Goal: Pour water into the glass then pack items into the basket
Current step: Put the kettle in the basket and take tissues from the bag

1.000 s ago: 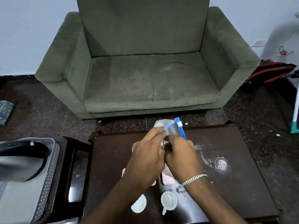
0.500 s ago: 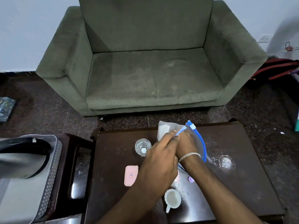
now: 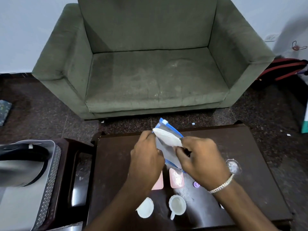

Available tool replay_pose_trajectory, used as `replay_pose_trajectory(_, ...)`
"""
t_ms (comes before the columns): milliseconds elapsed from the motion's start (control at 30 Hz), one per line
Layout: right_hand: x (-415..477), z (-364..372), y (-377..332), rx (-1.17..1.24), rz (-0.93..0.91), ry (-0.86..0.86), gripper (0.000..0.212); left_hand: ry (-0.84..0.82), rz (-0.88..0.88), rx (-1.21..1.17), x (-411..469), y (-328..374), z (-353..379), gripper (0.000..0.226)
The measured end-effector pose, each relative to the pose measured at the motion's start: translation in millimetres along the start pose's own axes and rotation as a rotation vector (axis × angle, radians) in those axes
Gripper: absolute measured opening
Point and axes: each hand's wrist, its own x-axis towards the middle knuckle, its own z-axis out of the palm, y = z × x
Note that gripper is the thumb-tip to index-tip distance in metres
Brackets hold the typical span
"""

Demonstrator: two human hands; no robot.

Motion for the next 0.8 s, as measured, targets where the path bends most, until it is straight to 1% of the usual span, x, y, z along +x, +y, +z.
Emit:
replay_pose_trajectory(67,-6.5,-15.3,1.9,0.350,0.071,0.187,0.025,0.012,-0.013,0.003,3.5,-8.4,-3.4,0.045)
replay_pose_trajectory(133,-6.5,-28.4,11.9,0.711,0.196,0.324,0.015,0.028,-0.019,-0.009,3.9,-17.1,-5.9,0.047)
replay_pose_trajectory(200,-2.5,-35.0,36.3,0.893,0.300,0.446,0.015,0.041,-0.019,-0.026,1.9,-25.9,-7.4,0.048)
replay_pose_trajectory(300,1.6,-23.8,78.9,1.073,0.481,0.515,0.011,0.046,-0.032,-0.028,-1.1,-39.8,-10.6,0.051)
replay_pose_trajectory(367,0.1,-3.6,107.0,1.059,0.593,0.514,0.006,0.048,-0.048,-0.037,-2.5,-47.8,-11.2,0.051)
replay_pose_trajectory(433,-4.5,20.8,134.2,0.971,0.701,0.489,0.005,0.055,-0.059,-0.043,-4.0,-53.8,-10.6,0.051)
replay_pose_trajectory(567,-14.0,69.7,179.1,0.838,0.910,0.474,0.014,0.062,-0.076,-0.037,-7.1,-62.6,-6.5,0.051)
replay_pose_trajectory(667,-13.4,99.9,195.7,0.872,1.024,0.480,0.017,0.051,-0.089,-0.034,-8.1,-66.4,-3.2,0.050)
replay_pose_trajectory(767,-7.3,118.9,204.6,0.970,1.115,0.508,0.007,0.050,-0.080,-0.026,-6.9,-70.4,-2.0,0.052)
replay_pose_trajectory(800,-4.6,123.7,207.3,0.995,1.150,0.516,0.009,0.051,-0.079,-0.024,-6.0,-72.0,-2.0,0.052)
